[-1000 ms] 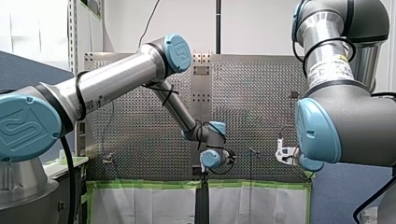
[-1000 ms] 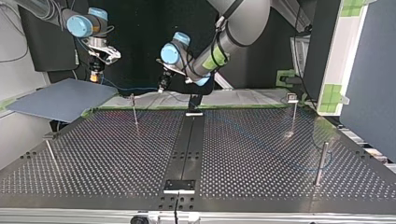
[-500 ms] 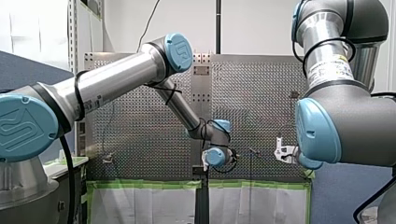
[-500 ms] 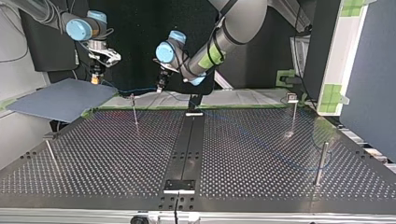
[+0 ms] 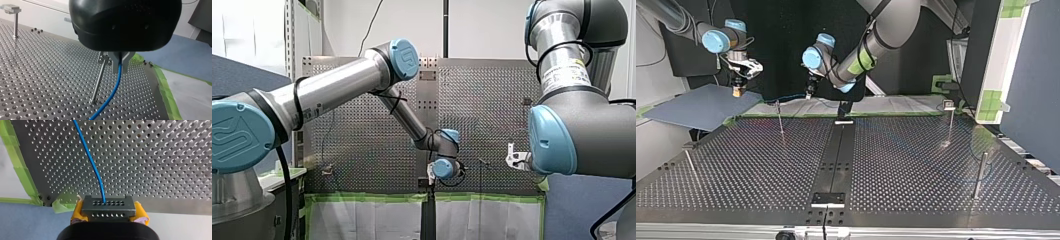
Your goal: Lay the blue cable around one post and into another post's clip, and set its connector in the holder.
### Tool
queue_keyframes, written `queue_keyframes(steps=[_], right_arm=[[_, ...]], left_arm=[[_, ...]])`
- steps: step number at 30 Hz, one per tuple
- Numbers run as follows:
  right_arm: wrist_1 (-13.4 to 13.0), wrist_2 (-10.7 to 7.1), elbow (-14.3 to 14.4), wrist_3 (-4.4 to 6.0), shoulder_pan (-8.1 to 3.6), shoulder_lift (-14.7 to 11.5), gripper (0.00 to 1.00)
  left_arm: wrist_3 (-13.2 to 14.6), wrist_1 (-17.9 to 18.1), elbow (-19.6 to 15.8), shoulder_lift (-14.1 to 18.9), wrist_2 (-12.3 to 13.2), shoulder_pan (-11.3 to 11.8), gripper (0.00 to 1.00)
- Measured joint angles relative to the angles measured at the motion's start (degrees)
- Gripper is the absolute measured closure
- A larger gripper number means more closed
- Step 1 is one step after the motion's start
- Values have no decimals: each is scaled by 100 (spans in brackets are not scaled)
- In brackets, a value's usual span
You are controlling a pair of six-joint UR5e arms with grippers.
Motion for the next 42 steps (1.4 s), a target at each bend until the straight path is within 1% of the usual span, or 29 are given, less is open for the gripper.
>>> queue_keyframes(steps=[5,13,17,20,28,31,34,35,38,42], right_arm=[[256,-8,-91,41,-28,2,100],[414,0,-224,142,-53,9,100],[554,8,-345,121,-65,9,100],[609,8,-393,112,-64,10,100],[710,-26,-421,74,-24,3,100],[773,-64,-428,34,-14,-12,100],[878,-154,-428,-79,8,-57,100],[937,-184,-427,-135,15,-87,100],[1092,-234,-424,-232,30,-183,100],[1181,-299,-345,-272,32,-351,100]], left_arm=[[-55,-3,7,1,-43,-6,98],[-218,8,6,-1,-28,23,98],[-254,29,6,-2,-8,33,98],[-294,57,8,-2,21,48,98],[-328,84,11,1,52,89,98],[-337,84,10,1,53,103,98],[-377,85,9,-2,53,115,98],[-387,84,9,-2,53,117,98],[-399,74,8,2,47,121,98],[-339,21,6,9,-59,99,98]])
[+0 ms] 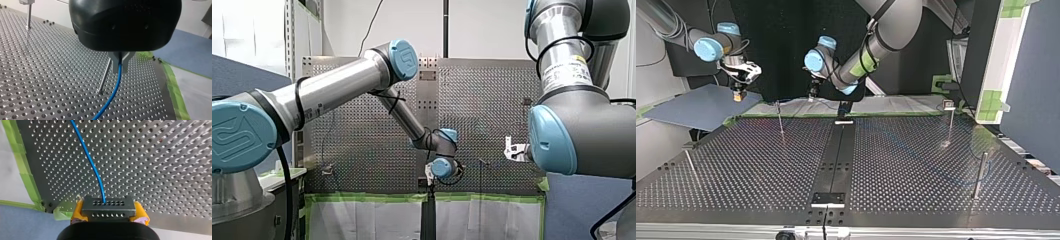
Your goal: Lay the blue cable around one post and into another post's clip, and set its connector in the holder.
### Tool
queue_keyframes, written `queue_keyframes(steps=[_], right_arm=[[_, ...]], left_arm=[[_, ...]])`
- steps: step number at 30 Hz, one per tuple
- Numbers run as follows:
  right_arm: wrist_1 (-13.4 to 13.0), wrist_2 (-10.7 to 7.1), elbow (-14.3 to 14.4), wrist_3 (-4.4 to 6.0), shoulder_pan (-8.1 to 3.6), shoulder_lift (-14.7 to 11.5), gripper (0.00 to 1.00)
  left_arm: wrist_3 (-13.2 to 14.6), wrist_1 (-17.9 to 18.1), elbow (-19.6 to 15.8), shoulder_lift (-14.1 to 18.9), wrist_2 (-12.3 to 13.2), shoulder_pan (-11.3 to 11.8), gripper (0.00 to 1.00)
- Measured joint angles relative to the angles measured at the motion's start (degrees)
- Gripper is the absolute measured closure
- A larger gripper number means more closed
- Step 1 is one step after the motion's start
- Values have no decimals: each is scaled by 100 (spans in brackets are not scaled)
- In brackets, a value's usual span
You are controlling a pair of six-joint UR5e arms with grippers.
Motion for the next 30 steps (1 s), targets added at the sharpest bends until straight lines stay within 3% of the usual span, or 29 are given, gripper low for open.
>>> queue_keyframes(steps=[7,15,22,30], right_arm=[[-204,-39,229,187,-42,-257,100],[-271,-45,254,315,-54,-278,100],[-382,-47,255,323,-54,-250,100],[-716,-10,252,411,-55,-60,100]], left_arm=[[145,-1,-59,40,-294,-61,98],[113,370,-461,292,-318,-8,98],[114,513,-560,310,-49,16,98],[-17,507,-530,301,189,67,98]])
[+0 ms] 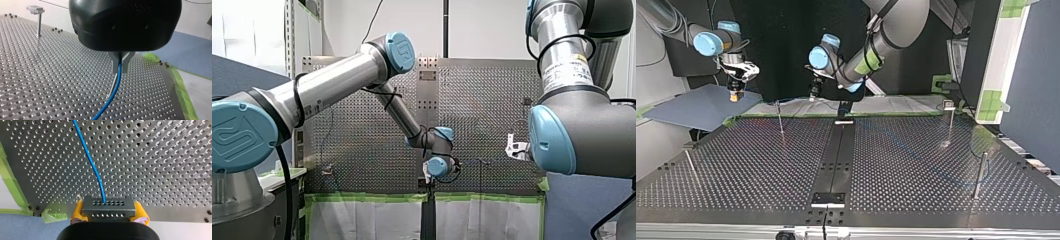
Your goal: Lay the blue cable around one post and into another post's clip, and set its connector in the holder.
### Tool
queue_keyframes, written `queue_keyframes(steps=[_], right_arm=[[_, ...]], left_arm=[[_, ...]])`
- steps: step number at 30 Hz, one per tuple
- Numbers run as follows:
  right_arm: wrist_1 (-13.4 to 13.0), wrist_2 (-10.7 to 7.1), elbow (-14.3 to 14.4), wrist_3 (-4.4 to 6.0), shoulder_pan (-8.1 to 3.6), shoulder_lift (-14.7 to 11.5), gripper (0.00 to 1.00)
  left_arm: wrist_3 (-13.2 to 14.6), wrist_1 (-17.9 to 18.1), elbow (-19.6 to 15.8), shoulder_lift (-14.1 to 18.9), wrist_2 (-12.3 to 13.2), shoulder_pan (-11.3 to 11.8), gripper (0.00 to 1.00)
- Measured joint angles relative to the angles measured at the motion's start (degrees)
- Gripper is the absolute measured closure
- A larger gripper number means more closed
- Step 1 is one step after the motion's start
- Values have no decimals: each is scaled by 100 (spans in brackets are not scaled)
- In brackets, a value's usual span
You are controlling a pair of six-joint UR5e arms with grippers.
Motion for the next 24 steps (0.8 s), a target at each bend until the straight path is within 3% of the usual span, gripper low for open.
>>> queue_keyframes(steps=[9,14,24], right_arm=[[-161,5,-11,121,-18,35,100],[-165,87,-19,155,-44,40,100],[-140,192,-69,226,-91,59,100]], left_arm=[[-117,-148,156,-77,136,104,98],[-146,-299,317,-247,199,146,98],[-192,-343,477,-283,296,202,98]])
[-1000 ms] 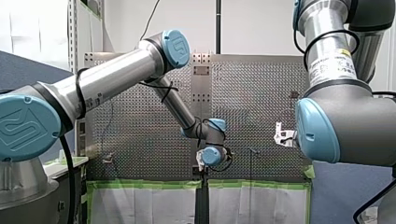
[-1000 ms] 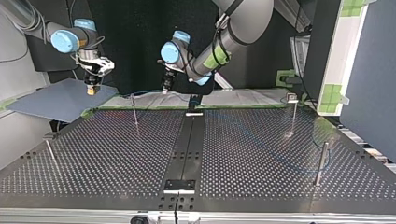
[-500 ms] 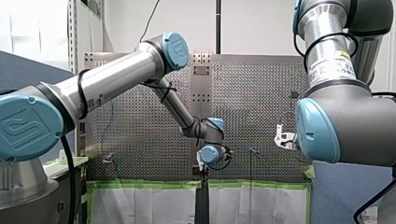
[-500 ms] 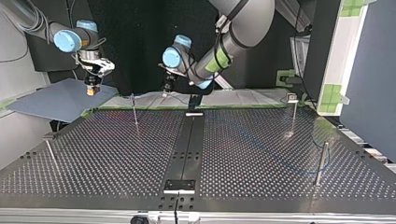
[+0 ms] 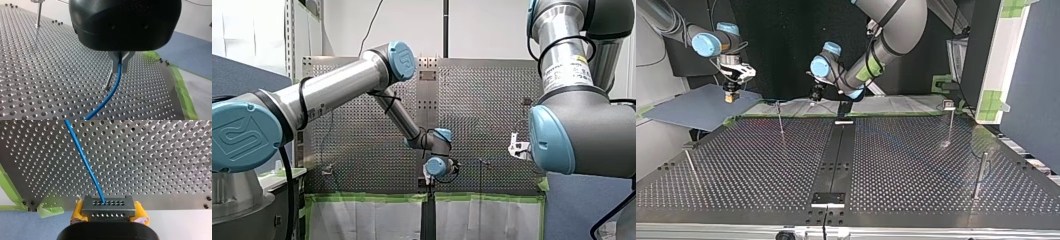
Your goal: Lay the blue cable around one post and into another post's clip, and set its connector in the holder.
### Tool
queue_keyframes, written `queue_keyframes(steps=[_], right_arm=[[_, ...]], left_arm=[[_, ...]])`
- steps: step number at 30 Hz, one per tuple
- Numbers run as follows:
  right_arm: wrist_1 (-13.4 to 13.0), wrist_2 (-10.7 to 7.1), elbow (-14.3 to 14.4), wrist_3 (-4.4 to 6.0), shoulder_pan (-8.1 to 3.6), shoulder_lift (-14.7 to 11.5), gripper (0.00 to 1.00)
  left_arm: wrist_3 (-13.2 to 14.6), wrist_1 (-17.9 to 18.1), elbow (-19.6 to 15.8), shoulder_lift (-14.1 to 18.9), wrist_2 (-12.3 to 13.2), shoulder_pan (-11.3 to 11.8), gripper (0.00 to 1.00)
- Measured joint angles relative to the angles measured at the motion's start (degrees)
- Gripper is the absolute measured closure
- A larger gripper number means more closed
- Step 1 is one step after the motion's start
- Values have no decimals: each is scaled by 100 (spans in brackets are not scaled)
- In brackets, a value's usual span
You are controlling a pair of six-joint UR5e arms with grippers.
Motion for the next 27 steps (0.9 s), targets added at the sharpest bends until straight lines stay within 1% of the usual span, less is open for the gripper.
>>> queue_keyframes(steps=[5,12,16,27], right_arm=[[0,8,-9,-2,5,28,100],[-63,12,-7,-30,42,221,100],[-118,-3,-27,-11,39,257,100],[-135,-32,-114,49,13,272,100]], left_arm=[[37,-1,-2,-7,58,-24,98],[67,0,1,-3,89,-98,98],[73,0,5,-1,87,-114,98],[63,-10,45,-5,90,-108,98]])
